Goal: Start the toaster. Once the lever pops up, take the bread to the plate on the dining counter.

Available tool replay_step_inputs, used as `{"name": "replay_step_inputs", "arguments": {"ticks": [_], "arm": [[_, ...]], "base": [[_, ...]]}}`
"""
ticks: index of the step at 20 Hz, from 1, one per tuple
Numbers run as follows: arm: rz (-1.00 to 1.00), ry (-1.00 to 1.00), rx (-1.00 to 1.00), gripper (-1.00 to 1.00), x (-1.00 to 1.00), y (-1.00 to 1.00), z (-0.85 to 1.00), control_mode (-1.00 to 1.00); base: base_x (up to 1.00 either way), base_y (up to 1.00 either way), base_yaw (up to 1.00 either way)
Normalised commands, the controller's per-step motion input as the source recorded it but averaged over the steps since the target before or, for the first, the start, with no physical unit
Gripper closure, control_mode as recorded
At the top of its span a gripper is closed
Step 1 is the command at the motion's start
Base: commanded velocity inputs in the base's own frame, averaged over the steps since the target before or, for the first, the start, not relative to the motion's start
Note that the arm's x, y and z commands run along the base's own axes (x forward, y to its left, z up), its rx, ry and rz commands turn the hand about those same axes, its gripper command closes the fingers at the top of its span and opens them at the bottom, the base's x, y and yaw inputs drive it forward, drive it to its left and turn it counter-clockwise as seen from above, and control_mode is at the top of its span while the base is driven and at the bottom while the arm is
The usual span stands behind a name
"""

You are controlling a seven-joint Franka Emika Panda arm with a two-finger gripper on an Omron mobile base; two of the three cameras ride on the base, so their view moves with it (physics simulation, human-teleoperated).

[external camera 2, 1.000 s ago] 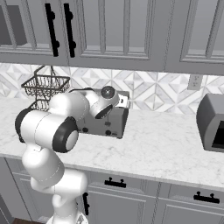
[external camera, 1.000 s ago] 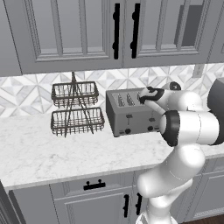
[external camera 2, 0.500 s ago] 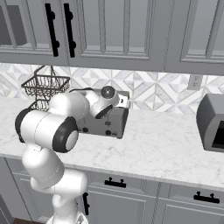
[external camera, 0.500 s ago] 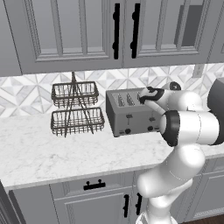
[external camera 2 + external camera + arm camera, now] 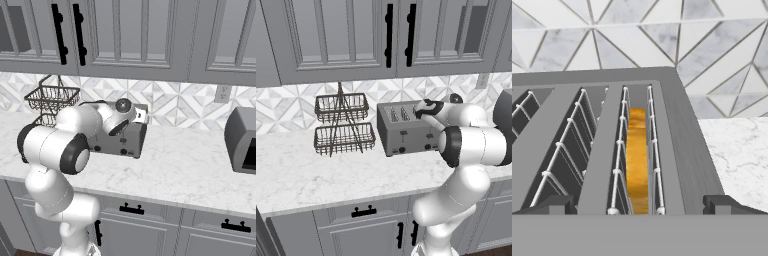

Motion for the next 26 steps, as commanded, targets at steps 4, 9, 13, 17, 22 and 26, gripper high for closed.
{"name": "replay_step_inputs", "arguments": {"ticks": [4,9,13,17,22,26], "arm": [[0.0,0.0,0.0,-1.0,0.0,0.0,0.0,-1.0],[0.0,0.0,0.0,-1.0,0.0,0.0,0.0,-1.0],[0.0,0.0,0.0,-1.0,0.0,0.0,0.0,-1.0],[0.0,0.0,0.0,-1.0,0.0,0.0,0.0,-1.0],[0.0,0.0,0.0,-1.0,0.0,0.0,0.0,-1.0],[0.0,0.0,0.0,-1.0,0.0,0.0,0.0,-1.0]], "base": [[0.0,0.0,0.0],[0.0,0.0,0.0],[0.0,0.0,0.0],[0.0,0.0,0.0],[0.0,0.0,0.0],[0.0,0.0,0.0]]}}
